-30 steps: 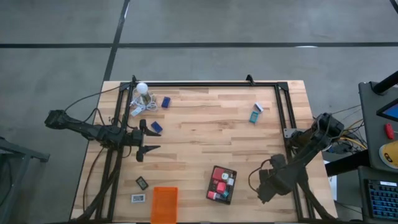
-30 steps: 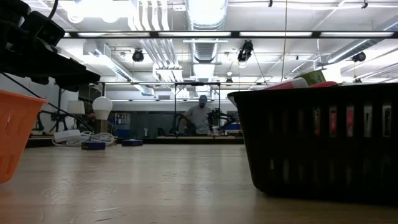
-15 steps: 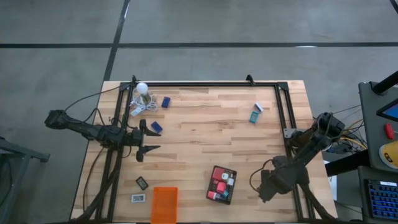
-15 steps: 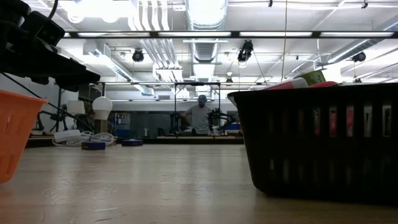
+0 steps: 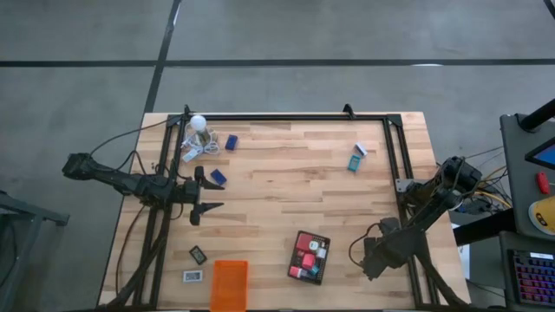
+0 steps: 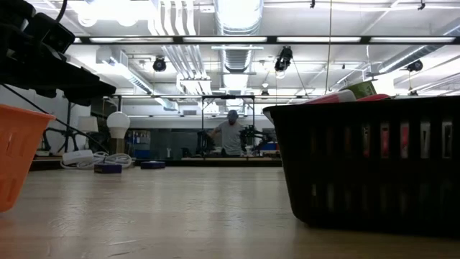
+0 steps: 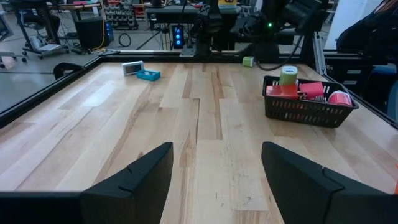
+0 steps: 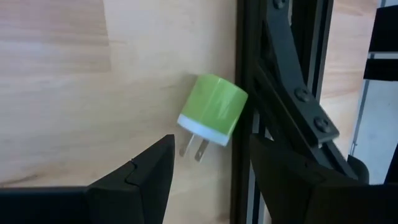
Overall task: Pick & Place Office items
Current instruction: Put the green charger adapter into the black bin
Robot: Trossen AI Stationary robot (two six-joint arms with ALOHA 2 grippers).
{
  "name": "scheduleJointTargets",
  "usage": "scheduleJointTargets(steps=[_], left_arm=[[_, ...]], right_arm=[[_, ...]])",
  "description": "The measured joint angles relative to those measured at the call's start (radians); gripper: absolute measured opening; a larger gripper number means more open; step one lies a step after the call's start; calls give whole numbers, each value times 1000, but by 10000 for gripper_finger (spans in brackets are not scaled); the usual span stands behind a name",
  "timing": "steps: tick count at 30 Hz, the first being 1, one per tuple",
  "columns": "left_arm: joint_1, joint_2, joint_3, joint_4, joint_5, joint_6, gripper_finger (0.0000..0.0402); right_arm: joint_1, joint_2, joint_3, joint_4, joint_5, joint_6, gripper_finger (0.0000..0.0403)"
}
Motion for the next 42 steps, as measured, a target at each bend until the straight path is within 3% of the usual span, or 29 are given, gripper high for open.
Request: scheduleJointTargets(steps=[8,17,25,31,36,42], left_arm=[[0,0,0,0,0,0,253],[0,0,0,0,0,0,253],[0,0,0,0,0,0,252],[0,0,0,0,0,0,252],[0,0,0,0,0,0,252],[0,0,0,0,0,0,252]], right_arm=[[2,0,-31,17,0,-1,203],[1,-3,-101,182,-4,0,203],[1,-3,-113,182,-6,-2,203],[-16,5,-56,156,5,10,203],[-37,3,-2,5,40,7,203],[-46,2,4,-55,54,-3,203]])
